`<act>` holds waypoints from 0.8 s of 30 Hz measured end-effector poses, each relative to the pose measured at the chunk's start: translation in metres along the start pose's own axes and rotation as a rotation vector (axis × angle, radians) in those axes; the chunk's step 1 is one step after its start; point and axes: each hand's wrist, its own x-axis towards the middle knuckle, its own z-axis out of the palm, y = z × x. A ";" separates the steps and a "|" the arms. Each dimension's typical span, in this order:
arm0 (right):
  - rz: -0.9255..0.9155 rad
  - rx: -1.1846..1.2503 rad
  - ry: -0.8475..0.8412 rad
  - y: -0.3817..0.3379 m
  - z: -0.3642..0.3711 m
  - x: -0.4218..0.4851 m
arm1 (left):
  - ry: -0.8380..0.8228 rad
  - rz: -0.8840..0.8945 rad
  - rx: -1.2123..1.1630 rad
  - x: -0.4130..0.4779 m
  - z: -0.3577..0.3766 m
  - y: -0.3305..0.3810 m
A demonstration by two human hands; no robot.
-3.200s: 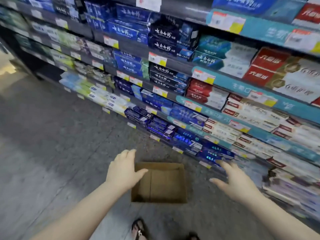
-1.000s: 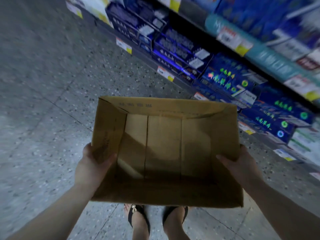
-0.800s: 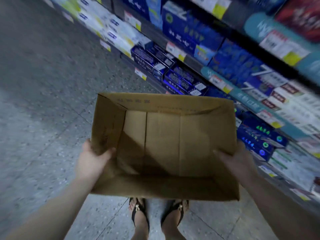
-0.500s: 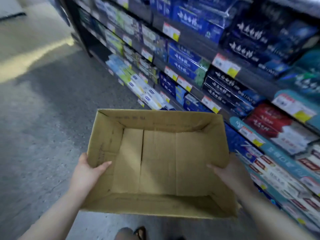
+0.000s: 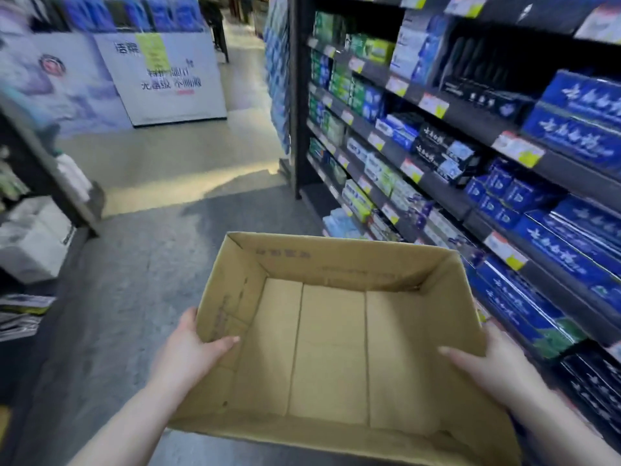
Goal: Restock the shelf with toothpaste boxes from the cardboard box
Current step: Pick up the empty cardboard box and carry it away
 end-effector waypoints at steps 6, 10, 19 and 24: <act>-0.006 0.047 0.010 -0.109 0.015 0.059 | 0.025 0.054 0.042 0.116 -0.059 0.037; -0.031 0.058 0.015 -0.171 0.018 0.118 | 0.034 0.062 0.036 0.190 -0.075 0.069; -0.202 -0.034 -0.046 -0.334 0.017 0.296 | 0.092 -0.081 -0.044 0.363 -0.093 0.129; -0.302 -0.120 -0.118 -0.446 0.022 0.388 | 0.195 -0.177 -0.136 0.446 -0.119 0.158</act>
